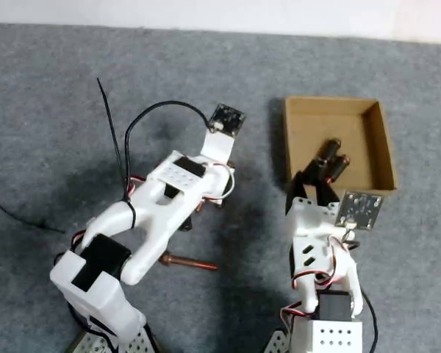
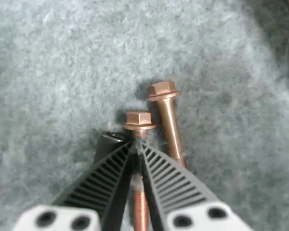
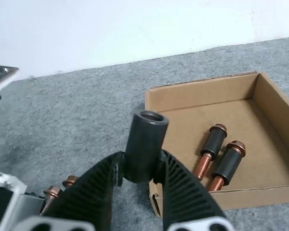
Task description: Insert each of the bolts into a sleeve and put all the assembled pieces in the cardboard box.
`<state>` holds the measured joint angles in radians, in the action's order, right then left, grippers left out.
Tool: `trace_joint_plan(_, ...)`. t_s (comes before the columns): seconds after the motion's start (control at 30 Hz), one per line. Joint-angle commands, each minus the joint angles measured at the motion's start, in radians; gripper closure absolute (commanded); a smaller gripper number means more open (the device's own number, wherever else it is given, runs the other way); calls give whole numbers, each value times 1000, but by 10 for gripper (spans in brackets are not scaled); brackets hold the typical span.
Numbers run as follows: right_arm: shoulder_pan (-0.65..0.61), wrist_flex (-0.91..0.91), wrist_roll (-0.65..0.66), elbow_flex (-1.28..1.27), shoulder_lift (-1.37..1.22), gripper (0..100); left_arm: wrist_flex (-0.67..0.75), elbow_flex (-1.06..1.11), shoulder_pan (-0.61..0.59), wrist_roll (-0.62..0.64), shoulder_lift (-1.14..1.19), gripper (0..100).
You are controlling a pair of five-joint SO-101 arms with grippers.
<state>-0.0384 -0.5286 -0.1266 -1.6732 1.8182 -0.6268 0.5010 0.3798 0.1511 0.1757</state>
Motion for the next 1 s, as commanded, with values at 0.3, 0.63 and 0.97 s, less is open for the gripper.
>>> trace_joint_plan(0.3, 5, 27, 6, -99, 21, 994, -155, -71, -38, 5, 10, 848)
trace_joint_plan(0.63, 5, 27, 6, -99, 21, 994, -150, -79, -50, 5, 10, 867)
trace_joint_plan(0.97, 5, 27, 6, -99, 21, 994, -123, -107, -38, -106, 13, 867)
